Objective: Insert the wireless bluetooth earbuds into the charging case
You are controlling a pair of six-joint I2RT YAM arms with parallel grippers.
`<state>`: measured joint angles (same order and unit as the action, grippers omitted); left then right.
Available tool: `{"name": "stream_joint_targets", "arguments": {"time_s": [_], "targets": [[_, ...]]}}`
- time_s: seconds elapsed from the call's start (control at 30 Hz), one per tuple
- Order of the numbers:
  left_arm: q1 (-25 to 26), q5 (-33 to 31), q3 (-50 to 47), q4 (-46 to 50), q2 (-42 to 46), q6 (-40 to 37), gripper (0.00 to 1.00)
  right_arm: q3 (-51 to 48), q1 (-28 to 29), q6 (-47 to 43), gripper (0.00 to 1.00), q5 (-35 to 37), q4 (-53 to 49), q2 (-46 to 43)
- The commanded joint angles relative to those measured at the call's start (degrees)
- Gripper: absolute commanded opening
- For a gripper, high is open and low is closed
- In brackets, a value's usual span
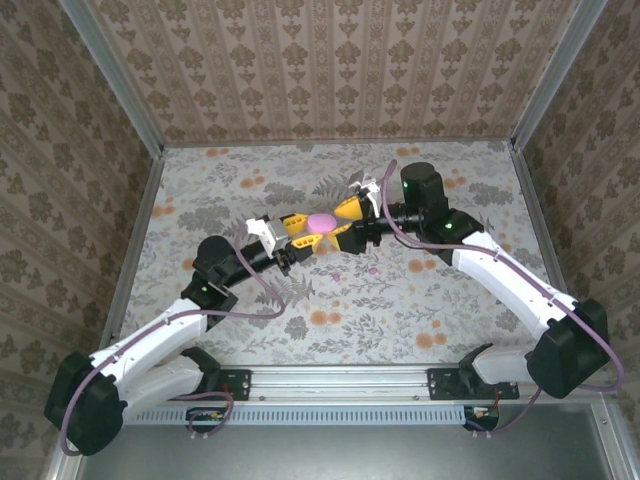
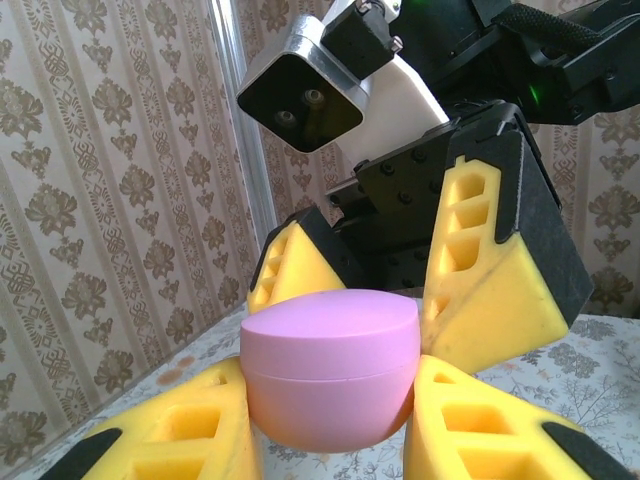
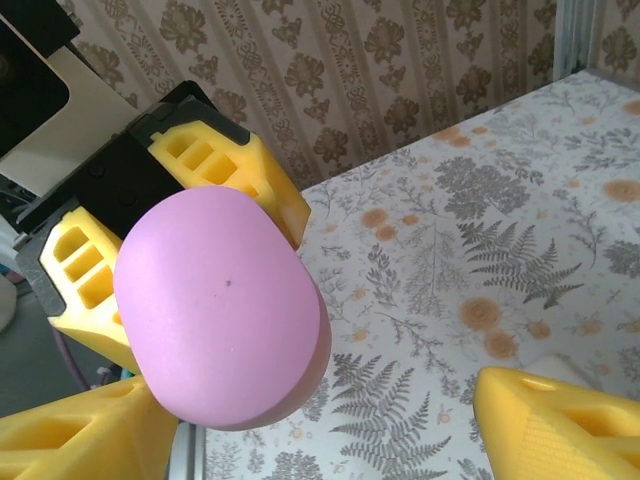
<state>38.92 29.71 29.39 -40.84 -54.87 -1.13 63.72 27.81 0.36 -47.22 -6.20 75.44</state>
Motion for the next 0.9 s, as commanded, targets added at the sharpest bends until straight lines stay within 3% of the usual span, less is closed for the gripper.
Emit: {"name": "stream_joint_targets", "arguments": {"time_s": [0.0, 0.3, 0.53, 0.63, 0.77, 0.87], "targets": [[0.79, 5.71, 0.21, 1.16, 1.25, -1.07, 0.27, 2.73, -2.1, 4.34, 0.78, 2.13, 6.31, -0.37], [0.74, 5.88, 0.32, 1.12, 1.43, -0.98, 0.27, 2.03, -3.12, 8.07, 0.79, 2.5, 8.98, -0.23], [0.78, 4.51, -0.21, -0.71, 1.67, -0.65, 0.27, 2.31, -3.12, 6.29, 0.79, 2.86, 5.58, 0.6], [0.82, 4.74, -0.14, -0.79, 1.61, -0.85, 0.27, 3.49, -3.11, 6.64, 0.79, 8.1, 2.16, 0.8], [0.88, 2.64, 0.01, 0.11, 1.49, -1.16, 0.27, 5.27, -2.81, 3.49, 0.83, 0.39, -0.93, 0.4], [0.81, 1.6, -0.25, 0.13, 1.35, -1.01, 0.27, 2.97, -2.85, 3.36, 0.86, 0.08, 1.56, -1.26]]}}
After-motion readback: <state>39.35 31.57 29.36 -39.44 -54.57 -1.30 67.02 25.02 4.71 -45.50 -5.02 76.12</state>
